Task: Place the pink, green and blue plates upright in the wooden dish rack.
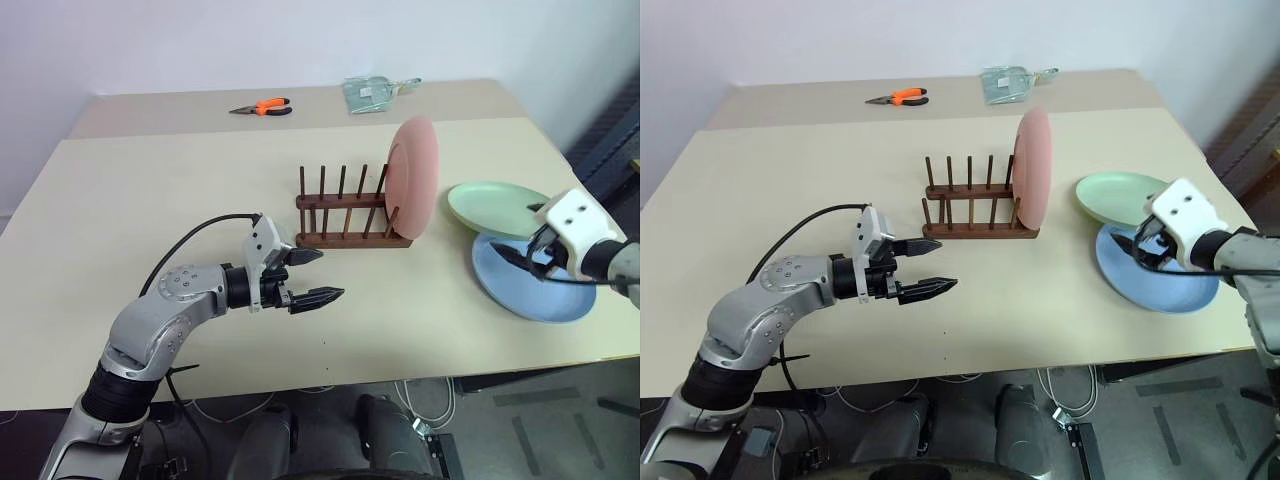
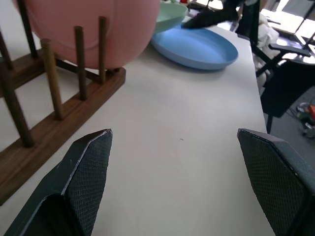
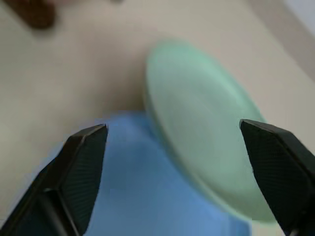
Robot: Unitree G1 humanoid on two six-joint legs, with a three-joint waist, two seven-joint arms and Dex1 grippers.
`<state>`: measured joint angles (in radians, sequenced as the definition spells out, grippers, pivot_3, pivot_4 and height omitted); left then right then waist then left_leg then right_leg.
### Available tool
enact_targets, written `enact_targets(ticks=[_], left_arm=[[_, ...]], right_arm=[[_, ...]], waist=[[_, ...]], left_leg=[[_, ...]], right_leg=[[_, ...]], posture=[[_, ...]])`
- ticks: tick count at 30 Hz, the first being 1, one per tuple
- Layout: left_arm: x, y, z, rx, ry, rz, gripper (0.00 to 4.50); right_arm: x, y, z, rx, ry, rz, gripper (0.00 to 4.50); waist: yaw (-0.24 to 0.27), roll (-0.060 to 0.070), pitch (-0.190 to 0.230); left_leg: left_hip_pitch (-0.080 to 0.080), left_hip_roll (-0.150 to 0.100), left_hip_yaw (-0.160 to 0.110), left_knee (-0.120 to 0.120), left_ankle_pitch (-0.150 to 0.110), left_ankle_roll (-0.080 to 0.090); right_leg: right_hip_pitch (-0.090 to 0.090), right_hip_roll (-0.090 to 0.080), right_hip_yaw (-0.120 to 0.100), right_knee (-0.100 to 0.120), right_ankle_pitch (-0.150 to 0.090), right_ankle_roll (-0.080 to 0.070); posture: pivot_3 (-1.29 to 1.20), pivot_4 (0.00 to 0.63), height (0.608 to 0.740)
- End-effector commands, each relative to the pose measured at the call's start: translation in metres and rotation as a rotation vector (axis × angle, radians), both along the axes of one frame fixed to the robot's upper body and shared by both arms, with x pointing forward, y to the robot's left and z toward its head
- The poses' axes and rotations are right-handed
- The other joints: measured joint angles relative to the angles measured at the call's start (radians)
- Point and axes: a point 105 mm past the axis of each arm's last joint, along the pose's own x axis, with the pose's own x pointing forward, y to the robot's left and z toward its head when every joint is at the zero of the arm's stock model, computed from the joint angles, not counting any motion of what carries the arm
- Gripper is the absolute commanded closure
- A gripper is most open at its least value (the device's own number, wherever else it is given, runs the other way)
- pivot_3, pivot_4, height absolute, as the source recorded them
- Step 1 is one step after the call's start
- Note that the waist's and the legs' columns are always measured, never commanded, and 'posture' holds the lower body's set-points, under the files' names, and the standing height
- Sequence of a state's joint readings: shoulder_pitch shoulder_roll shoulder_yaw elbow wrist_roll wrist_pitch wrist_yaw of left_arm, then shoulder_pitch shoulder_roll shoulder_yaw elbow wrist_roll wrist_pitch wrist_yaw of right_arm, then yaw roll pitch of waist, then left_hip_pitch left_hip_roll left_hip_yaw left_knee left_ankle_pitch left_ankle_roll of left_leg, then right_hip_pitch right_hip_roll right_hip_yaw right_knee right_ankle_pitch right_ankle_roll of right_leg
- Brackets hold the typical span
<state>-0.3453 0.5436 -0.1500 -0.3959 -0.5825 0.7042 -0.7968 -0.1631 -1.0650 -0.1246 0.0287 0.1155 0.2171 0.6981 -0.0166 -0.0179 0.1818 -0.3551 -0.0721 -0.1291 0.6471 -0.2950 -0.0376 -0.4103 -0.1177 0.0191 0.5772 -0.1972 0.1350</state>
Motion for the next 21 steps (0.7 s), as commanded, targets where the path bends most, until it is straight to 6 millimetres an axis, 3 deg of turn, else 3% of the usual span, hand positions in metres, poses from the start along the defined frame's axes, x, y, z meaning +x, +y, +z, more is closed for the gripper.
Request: enact_targets(ticks=[1, 2, 5, 9, 12, 15, 19, 21], left_arm=[[0.000, -0.004, 0.013, -0.016, -0.064, -0.018, 0.31], [0.000, -0.004, 0.013, -0.016, -0.065, -0.016, 0.31], [-0.001, -0.002, 0.011, -0.006, -0.069, -0.008, 0.31], [-0.002, 0.000, 0.010, -0.002, -0.069, 0.007, 0.31], [-0.001, 0.003, 0.009, 0.000, -0.070, 0.018, 0.31], [0.001, 0.005, 0.008, 0.001, -0.071, 0.030, 0.31], [0.004, 0.006, 0.008, -0.012, -0.068, 0.041, 0.31], [0.005, 0.008, 0.008, -0.016, -0.066, 0.044, 0.31]], right_arm=[[0.012, -0.015, -0.001, -0.222, -0.034, 0.017, 0.04], [0.015, -0.018, -0.004, -0.243, -0.033, 0.015, 0.04], [0.025, -0.025, -0.014, -0.273, -0.037, 0.003, 0.85], [0.030, -0.023, -0.012, -0.289, -0.064, 0.028, 2.86], [0.032, -0.017, 0.004, -0.250, -0.133, 0.033, 4.41], [0.033, -0.014, 0.027, -0.176, -0.233, -0.007, 4.47], [0.028, 0.003, 0.102, 0.308, -0.511, -0.074, 4.47], [0.019, 0.012, 0.128, 0.513, -0.574, -0.051, 4.47]], waist=[[0.000, 0.000, 0.000], [0.001, 0.000, 0.000], [0.004, 0.000, 0.000], [0.007, 0.000, 0.000], [0.006, 0.000, 0.000], [0.006, 0.000, 0.001], [0.005, 0.000, 0.001], [0.007, 0.000, 0.001]], left_leg=[[0.000, 0.000, 0.000, 0.000, 0.000, 0.000], [0.000, 0.000, 0.000, 0.000, 0.000, 0.000], [0.000, 0.000, 0.000, 0.000, 0.000, 0.000], [-0.001, -0.001, -0.001, 0.000, 0.000, 0.000], [0.000, -0.001, -0.001, 0.000, 0.000, 0.000], [0.000, -0.001, -0.002, 0.000, 0.000, 0.000], [0.000, 0.000, -0.002, 0.000, 0.000, 0.000], [0.000, 0.000, -0.003, 0.000, 0.000, 0.000]], right_leg=[[0.000, 0.000, 0.000, 0.000, 0.000, 0.000], [0.000, 0.000, 0.000, 0.000, 0.000, 0.000], [0.000, 0.000, 0.000, 0.000, 0.000, 0.000], [0.000, 0.000, 0.000, 0.000, 0.001, -0.001], [0.000, 0.000, 0.001, 0.000, 0.001, -0.001], [0.001, 0.000, 0.001, 0.000, 0.001, -0.001], [0.001, 0.000, 0.001, 0.000, 0.001, -0.001], [0.001, 0.000, 0.001, 0.000, 0.001, -0.002]], posture=[[0.00, 0.150, 0.740], [0.00, 0.150, 0.740], [0.00, 0.150, 0.740], [0.00, 0.150, 0.740], [0.00, 0.150, 0.740], [0.00, 0.150, 0.740], [0.00, 0.150, 0.740], [0.00, 0.150, 0.740]])
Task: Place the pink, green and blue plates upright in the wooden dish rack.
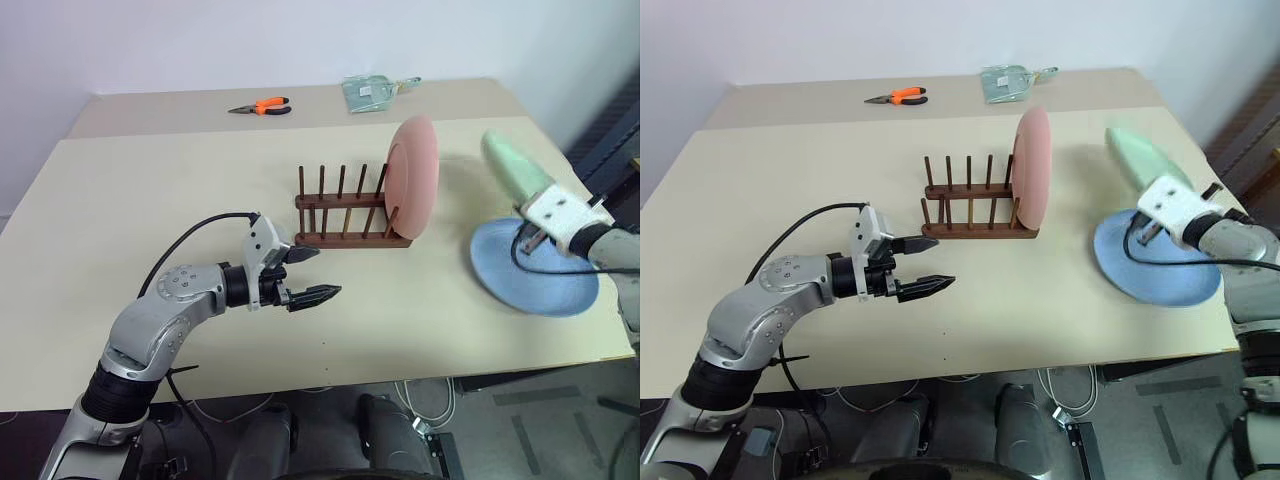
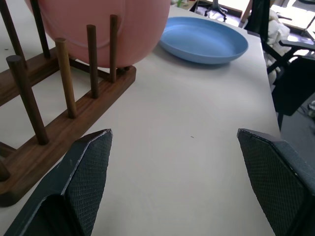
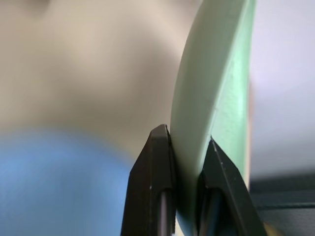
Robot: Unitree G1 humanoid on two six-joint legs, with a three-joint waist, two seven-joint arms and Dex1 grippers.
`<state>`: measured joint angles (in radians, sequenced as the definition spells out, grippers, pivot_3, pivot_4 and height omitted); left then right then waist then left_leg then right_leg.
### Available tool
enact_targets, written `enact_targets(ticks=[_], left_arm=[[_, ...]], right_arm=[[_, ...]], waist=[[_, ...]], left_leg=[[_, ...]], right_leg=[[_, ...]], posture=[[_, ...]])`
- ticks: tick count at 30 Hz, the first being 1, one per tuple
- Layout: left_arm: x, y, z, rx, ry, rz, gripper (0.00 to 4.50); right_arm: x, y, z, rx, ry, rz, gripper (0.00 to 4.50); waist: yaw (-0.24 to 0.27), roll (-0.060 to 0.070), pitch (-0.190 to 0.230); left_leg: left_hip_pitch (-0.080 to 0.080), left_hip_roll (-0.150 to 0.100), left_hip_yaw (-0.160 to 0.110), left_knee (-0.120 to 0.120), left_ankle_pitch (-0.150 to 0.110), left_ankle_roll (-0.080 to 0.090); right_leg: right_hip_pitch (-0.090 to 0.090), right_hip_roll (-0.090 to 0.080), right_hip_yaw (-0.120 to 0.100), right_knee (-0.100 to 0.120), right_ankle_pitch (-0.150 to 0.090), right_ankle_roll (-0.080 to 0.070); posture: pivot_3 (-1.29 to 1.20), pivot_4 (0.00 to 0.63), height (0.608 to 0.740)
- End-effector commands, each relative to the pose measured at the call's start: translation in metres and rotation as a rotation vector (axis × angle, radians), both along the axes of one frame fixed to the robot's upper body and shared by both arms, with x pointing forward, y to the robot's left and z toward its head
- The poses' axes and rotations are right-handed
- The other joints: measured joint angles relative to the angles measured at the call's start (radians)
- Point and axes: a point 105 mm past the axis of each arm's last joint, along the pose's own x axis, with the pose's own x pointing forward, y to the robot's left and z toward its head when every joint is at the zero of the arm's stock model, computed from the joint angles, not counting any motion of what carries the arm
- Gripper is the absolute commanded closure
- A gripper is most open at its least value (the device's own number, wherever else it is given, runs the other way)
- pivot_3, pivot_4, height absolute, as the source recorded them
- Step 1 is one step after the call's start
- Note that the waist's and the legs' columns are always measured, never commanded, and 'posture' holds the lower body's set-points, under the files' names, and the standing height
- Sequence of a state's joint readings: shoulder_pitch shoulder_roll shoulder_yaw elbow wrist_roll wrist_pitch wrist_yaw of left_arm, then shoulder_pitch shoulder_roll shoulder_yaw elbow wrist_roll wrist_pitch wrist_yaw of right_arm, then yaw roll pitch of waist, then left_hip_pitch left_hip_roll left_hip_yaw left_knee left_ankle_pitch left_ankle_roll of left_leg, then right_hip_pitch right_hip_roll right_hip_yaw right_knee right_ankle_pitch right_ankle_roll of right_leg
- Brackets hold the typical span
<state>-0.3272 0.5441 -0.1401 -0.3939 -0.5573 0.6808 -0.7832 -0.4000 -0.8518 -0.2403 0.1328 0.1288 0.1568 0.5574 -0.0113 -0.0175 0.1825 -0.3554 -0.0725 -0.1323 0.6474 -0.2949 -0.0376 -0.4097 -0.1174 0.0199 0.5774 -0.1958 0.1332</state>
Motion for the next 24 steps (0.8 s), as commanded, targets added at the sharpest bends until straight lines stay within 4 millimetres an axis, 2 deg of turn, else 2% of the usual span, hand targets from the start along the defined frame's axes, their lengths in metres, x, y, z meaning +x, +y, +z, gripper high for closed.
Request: enact_targets(ticks=[1, 4, 6, 9, 11, 13, 16, 21, 24], left_arm=[[0.004, 0.004, 0.010, -0.024, -0.046, 0.009, 0.31], [0.008, 0.009, 0.008, -0.021, -0.045, 0.028, 0.31], [0.011, 0.014, 0.007, -0.018, -0.043, 0.045, 0.31], [0.013, 0.019, 0.006, -0.008, -0.044, 0.061, 0.31], [0.013, 0.022, 0.006, -0.002, -0.046, 0.068, 0.31], [0.014, 0.023, 0.005, 0.000, -0.045, 0.075, 0.31], [0.011, 0.023, 0.005, 0.000, -0.044, 0.079, 0.31], [0.009, 0.022, 0.004, -0.003, -0.041, 0.082, 0.31], [0.009, 0.022, 0.005, -0.005, -0.040, 0.084, 0.31]], right_arm=[[-0.023, 0.017, 0.083, 0.359, -0.239, 0.122, 4.47], [-0.047, 0.063, 0.118, 0.645, -0.249, 0.422, 4.47], [-0.065, 0.093, 0.137, 0.755, -0.246, 0.610, 4.47], [-0.073, 0.132, 0.149, 0.956, -0.188, 0.765, 4.47], [-0.071, 0.157, 0.141, 1.012, -0.094, 0.797, 4.47], [-0.060, 0.171, 0.126, 1.054, 0.005, 0.742, 4.47], [-0.041, 0.183, 0.097, 1.158, 0.140, 0.612, 4.47], [-0.035, 0.201, 0.068, 1.212, 0.251, 0.534, 4.47], [-0.031, 0.204, 0.057, 1.202, 0.274, 0.474, 4.47]], waist=[[0.002, 0.000, 0.000], [0.003, 0.000, 0.000], [0.002, 0.000, 0.000], [-0.002, 0.000, 0.000], [0.000, 0.000, 0.000], [0.002, 0.000, 0.000], [0.004, 0.000, 0.000], [0.000, 0.001, 0.000], [-0.001, 0.001, 0.000]], left_leg=[[0.000, 0.000, 0.000, 0.000, 0.000, 0.000], [0.000, 0.000, -0.002, 0.000, 0.000, 0.000], [0.000, 0.001, -0.003, -0.001, 0.000, 0.000], [0.000, 0.001, -0.005, -0.001, 0.000, 0.000], [0.000, 0.001, -0.006, -0.001, 0.000, 0.000], [-0.001, 0.001, -0.006, -0.001, 0.000, 0.000], [-0.002, 0.000, -0.006, -0.001, 0.000, 0.000], [-0.002, 0.000, -0.005, -0.001, 0.000, 0.000], [-0.002, 0.000, -0.005, -0.002, 0.000, 0.000]], right_leg=[[0.000, 0.000, 0.000, 0.000, 0.000, 0.000], [0.000, 0.000, -0.001, 0.000, 0.001, -0.002], [0.000, 0.001, -0.002, 0.000, 0.001, -0.002], [0.000, 0.001, -0.002, 0.000, 0.001, -0.002], [-0.001, 0.001, -0.002, 0.000, 0.001, -0.002], [-0.001, 0.001, -0.002, 0.000, 0.001, -0.002], [-0.002, 0.000, -0.001, 0.000, 0.001, -0.003], [-0.004, 0.000, -0.001, 0.000, 0.001, -0.003], [-0.004, 0.001, -0.001, 0.001, 0.001, -0.003]], posture=[[0.00, 0.150, 0.740], [0.00, 0.150, 0.740], [0.00, 0.150, 0.740], [0.00, 0.150, 0.740], [0.00, 0.150, 0.740], [0.00, 0.150, 0.740], [0.00, 0.150, 0.740], [0.00, 0.150, 0.740], [0.00, 0.150, 0.740]])
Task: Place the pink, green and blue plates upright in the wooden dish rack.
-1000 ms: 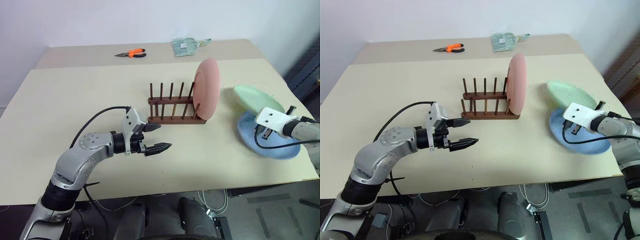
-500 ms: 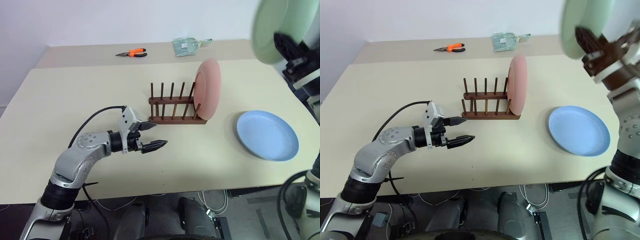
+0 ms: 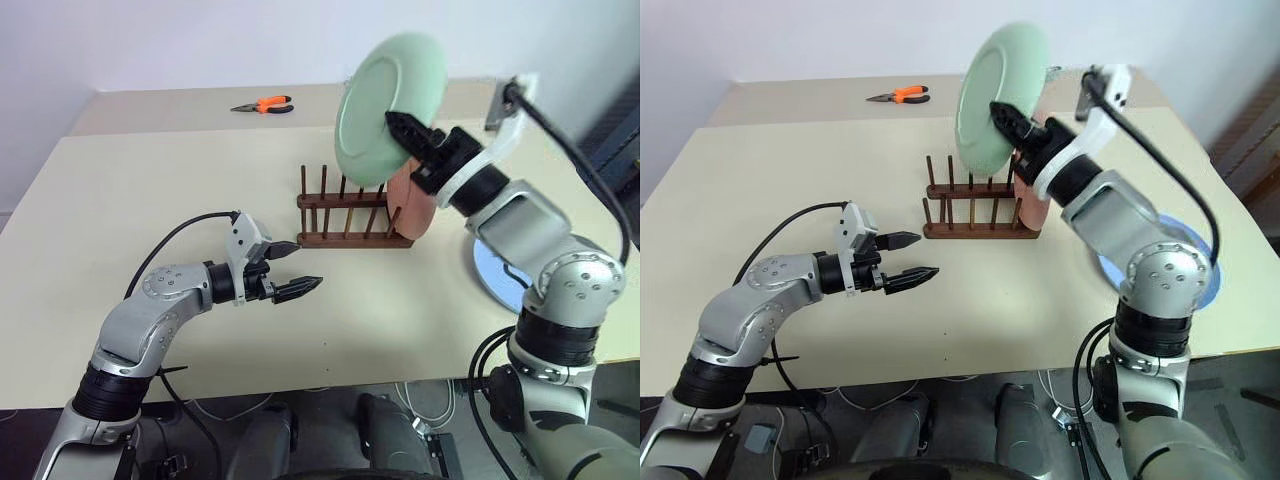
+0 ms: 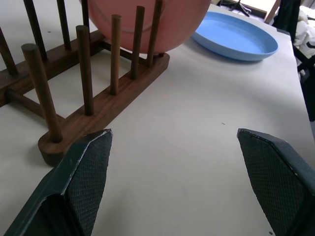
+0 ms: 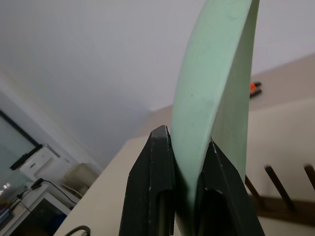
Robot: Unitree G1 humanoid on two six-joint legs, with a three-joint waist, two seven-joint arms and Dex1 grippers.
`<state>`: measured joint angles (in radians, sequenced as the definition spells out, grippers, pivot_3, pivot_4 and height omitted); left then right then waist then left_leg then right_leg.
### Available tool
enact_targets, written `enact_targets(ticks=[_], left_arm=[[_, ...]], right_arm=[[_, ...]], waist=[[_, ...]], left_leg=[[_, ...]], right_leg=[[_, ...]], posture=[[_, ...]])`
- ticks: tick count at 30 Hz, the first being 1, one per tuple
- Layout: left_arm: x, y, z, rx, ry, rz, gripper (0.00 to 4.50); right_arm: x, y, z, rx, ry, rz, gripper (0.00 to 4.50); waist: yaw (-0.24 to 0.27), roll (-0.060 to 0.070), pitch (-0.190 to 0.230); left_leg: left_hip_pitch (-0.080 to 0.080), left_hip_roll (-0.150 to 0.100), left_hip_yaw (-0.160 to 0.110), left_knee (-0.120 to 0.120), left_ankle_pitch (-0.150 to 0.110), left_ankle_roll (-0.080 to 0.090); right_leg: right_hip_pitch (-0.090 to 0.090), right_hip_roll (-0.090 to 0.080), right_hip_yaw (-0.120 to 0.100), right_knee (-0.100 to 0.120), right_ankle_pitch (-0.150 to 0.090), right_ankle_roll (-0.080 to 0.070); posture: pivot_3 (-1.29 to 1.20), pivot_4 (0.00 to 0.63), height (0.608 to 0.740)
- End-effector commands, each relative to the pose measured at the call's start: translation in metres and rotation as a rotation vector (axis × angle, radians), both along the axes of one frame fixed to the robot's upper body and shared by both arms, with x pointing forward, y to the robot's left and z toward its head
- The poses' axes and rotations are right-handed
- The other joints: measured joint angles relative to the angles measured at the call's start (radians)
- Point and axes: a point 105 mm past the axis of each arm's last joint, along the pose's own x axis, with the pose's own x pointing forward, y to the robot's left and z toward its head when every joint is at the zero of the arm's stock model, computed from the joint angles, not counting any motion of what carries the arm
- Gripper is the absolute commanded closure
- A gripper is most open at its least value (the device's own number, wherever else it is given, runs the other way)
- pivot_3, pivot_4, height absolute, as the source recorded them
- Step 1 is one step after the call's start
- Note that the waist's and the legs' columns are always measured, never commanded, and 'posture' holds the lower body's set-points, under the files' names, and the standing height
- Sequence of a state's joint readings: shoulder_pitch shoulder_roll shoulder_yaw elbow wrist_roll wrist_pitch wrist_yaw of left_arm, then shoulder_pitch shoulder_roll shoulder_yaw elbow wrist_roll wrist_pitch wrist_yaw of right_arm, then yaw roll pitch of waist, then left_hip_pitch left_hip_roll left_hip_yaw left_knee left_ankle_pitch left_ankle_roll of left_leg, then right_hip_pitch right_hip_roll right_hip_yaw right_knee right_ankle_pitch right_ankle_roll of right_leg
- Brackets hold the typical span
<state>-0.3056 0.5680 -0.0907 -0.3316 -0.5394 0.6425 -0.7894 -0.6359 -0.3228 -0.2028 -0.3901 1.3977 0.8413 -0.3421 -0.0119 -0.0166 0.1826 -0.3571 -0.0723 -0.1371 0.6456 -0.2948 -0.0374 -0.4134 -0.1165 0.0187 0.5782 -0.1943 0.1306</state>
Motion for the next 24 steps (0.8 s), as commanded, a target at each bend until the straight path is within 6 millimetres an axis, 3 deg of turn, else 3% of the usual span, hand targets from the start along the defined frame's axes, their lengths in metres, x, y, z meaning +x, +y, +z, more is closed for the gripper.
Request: enact_targets(ticks=[1, 14, 24], left_arm=[[-0.003, 0.000, 0.010, -0.015, -0.045, -0.001, 0.31], [-0.004, -0.004, 0.010, -0.014, -0.043, -0.007, 0.31], [-0.005, -0.004, 0.010, -0.021, -0.033, -0.012, 0.31]], right_arm=[[-0.002, 0.002, 0.002, -0.014, -0.009, -0.029, 4.47], [0.004, 0.002, -0.014, -0.218, -0.031, -0.082, 4.47], [-0.007, -0.006, 0.031, -0.102, -0.151, -0.092, 4.47]], waist=[[-0.001, 0.000, 0.000], [0.000, 0.000, 0.000], [-0.001, 0.000, 0.000]], left_leg=[[0.000, 0.000, 0.000, 0.000, 0.000, 0.000], [0.000, 0.000, 0.003, 0.000, 0.000, 0.000], [0.000, 0.000, 0.002, 0.000, 0.000, 0.000]], right_leg=[[0.000, 0.000, 0.000, 0.000, 0.000, 0.000], [0.000, 0.000, 0.000, 0.000, 0.000, 0.000], [0.000, 0.000, 0.000, 0.000, 0.000, 0.000]], posture=[[0.00, 0.150, 0.740], [0.00, 0.150, 0.740], [0.00, 0.150, 0.740]])
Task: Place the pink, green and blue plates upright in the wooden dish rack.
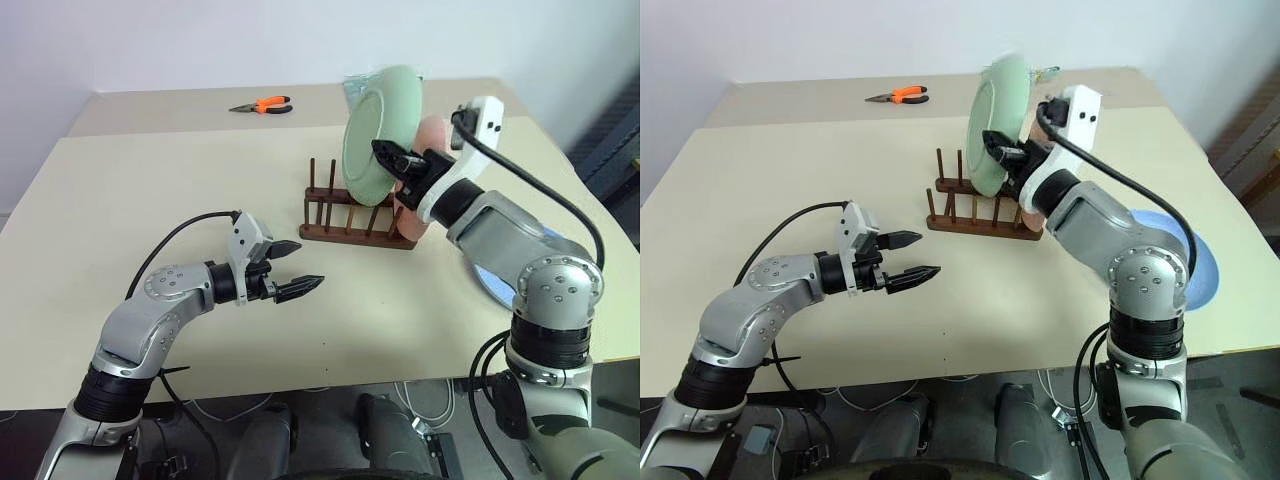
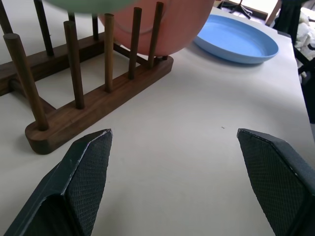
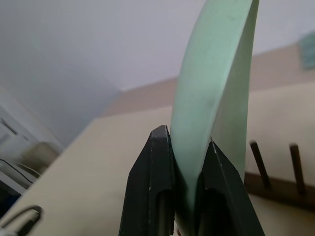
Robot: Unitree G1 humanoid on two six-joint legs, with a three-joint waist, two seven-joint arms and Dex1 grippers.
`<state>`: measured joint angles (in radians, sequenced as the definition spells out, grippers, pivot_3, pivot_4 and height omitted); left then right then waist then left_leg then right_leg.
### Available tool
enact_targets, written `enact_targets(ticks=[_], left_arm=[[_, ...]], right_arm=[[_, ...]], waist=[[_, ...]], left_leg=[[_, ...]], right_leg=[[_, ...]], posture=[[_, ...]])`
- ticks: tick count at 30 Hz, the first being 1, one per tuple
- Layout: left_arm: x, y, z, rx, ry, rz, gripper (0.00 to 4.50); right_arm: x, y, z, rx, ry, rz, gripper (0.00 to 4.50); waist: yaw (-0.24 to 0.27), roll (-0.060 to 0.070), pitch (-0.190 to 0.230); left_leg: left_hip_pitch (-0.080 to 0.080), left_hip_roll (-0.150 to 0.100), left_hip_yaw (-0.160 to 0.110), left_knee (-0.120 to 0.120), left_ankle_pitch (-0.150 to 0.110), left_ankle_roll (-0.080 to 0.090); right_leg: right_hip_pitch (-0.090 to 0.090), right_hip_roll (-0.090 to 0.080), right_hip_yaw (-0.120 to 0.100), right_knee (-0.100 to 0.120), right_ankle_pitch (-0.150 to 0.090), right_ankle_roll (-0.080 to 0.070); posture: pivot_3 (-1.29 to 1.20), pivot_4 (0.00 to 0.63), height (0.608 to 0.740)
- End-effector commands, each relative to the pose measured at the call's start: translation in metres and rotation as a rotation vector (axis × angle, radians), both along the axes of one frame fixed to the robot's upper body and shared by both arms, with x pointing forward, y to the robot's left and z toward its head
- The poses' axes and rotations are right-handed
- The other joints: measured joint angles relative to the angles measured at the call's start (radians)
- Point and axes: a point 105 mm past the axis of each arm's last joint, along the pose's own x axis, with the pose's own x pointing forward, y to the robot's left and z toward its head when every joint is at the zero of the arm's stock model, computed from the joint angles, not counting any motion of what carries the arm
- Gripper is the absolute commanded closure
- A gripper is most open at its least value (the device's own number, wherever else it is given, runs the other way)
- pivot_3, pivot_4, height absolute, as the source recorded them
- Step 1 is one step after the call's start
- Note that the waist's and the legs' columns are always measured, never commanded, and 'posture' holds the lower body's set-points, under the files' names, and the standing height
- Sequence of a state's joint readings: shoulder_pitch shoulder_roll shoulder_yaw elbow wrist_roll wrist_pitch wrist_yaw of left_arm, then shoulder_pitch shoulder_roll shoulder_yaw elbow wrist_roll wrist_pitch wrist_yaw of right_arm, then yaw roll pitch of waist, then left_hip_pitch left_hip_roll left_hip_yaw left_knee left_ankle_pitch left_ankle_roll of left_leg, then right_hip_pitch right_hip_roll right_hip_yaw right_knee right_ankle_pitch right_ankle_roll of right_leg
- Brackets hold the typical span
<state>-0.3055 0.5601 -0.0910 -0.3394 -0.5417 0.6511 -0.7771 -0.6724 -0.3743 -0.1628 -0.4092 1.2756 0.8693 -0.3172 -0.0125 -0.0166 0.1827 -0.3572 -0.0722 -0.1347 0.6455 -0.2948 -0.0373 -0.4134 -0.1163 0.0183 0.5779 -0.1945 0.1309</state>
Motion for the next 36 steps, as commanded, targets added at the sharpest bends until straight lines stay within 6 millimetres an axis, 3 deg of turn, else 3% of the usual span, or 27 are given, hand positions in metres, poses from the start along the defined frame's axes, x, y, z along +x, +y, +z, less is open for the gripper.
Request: enact_targets(ticks=[1, 6, 13, 17, 18, 19, 24, 26, 29, 31, 34, 36], left_arm=[[-0.005, -0.002, 0.009, -0.016, -0.033, -0.018, 0.31], [-0.005, -0.004, 0.009, -0.019, -0.028, -0.024, 0.31], [-0.005, -0.005, 0.009, -0.023, -0.027, -0.025, 0.31], [-0.006, -0.006, 0.008, -0.025, -0.026, -0.024, 0.31], [-0.006, -0.006, 0.008, -0.025, -0.026, -0.023, 0.31], [-0.006, -0.006, 0.008, -0.026, -0.025, -0.021, 0.31], [-0.006, -0.006, 0.008, -0.028, -0.023, -0.016, 0.31], [-0.006, -0.006, 0.008, -0.029, -0.022, -0.016, 0.31], [-0.005, -0.006, 0.007, -0.027, -0.020, -0.017, 0.31], [-0.005, -0.006, 0.006, -0.027, -0.020, -0.018, 0.31], [-0.006, -0.007, 0.005, -0.020, -0.016, -0.036, 0.31], [-0.008, -0.008, 0.004, -0.011, -0.013, -0.056, 0.31]], right_arm=[[-0.010, -0.008, 0.026, 0.042, -0.088, -0.034, 4.47], [-0.011, -0.008, 0.018, 0.056, -0.034, -0.049, 4.47], [-0.001, -0.008, -0.009, 0.012, 0.077, -0.118, 4.47], [0.002, -0.006, -0.010, -0.035, 0.069, -0.121, 4.47], [0.002, -0.004, -0.009, -0.041, 0.063, -0.113, 3.67], [0.002, -0.004, -0.006, -0.074, 0.037, -0.116, 3.35], [-0.002, -0.002, 0.013, -0.249, -0.133, -0.135, 0.91], [-0.006, -0.006, 0.027, -0.332, -0.241, -0.150, 0.91], [-0.025, -0.028, 0.060, -0.418, -0.457, -0.125, 0.91], [-0.027, -0.057, 0.062, -0.461, -0.459, -0.150, 0.91], [-0.020, -0.123, 0.026, -0.625, -0.292, -0.260, 0.91], [-0.024, -0.152, -0.004, -0.679, -0.171, -0.281, 0.07]], waist=[[0.000, 0.000, 0.000], [0.000, 0.000, 0.000], [0.000, 0.000, 0.000], [0.000, 0.000, 0.000], [0.001, 0.000, 0.000], [0.001, 0.000, 0.000], [0.000, 0.000, 0.000], [0.001, 0.000, 0.000], [0.005, 0.000, 0.001], [0.006, -0.001, 0.001], [0.019, -0.003, -0.001], [0.024, -0.005, -0.001]], left_leg=[[0.000, 0.000, 0.000, 0.000, 0.000, 0.000], [0.000, 0.000, 0.000, 0.000, 0.000, 0.000], [0.000, 0.000, 0.000, 0.000, 0.000, 0.000], [0.000, 0.000, 0.000, 0.000, 0.000, 0.000], [0.000, 0.000, 0.000, 0.000, 0.000, 0.000], [0.000, 0.000, 0.000, 0.000, 0.000, 0.000], [0.000, 0.000, 0.000, 0.000, 0.000, 0.000], [-0.001, 0.000, 0.000, -0.001, 0.000, 0.000], [-0.002, 0.000, 0.000, 0.000, 0.000, 0.000], [-0.003, 0.000, 0.000, 0.000, 0.000, 0.000], [-0.002, 0.000, -0.001, 0.000, -0.002, 0.003], [-0.001, 0.000, 0.000, 0.000, -0.003, 0.005]], right_leg=[[0.000, 0.000, 0.000, 0.000, 0.000, 0.000], [0.000, 0.000, 0.000, 0.000, 0.000, 0.000], [0.000, 0.000, 0.000, 0.000, 0.000, 0.000], [0.000, 0.000, 0.000, 0.000, -0.001, 0.001], [0.000, 0.000, 0.000, 0.000, -0.002, 0.003], [0.000, 0.000, 0.000, -0.001, -0.002, 0.003], [0.000, 0.000, 0.000, -0.001, -0.002, 0.003], [0.000, 0.000, -0.001, -0.001, -0.002, 0.003], [0.000, 0.000, -0.001, -0.002, -0.003, 0.004], [0.000, -0.001, -0.001, -0.003, -0.003, 0.004], [0.004, 0.000, -0.003, -0.009, -0.003, 0.004], [0.006, 0.000, -0.004, -0.012, -0.003, 0.004]], posture=[[0.00, 0.150, 0.740], [0.00, 0.150, 0.740], [0.00, 0.150, 0.740], [0.00, 0.150, 0.740], [0.00, 0.150, 0.740], [0.00, 0.150, 0.740], [0.00, 0.150, 0.740], [0.00, 0.150, 0.740], [0.00, 0.150, 0.740], [0.00, 0.150, 0.740], [0.00, 0.150, 0.740], [0.00, 0.150, 0.740]])
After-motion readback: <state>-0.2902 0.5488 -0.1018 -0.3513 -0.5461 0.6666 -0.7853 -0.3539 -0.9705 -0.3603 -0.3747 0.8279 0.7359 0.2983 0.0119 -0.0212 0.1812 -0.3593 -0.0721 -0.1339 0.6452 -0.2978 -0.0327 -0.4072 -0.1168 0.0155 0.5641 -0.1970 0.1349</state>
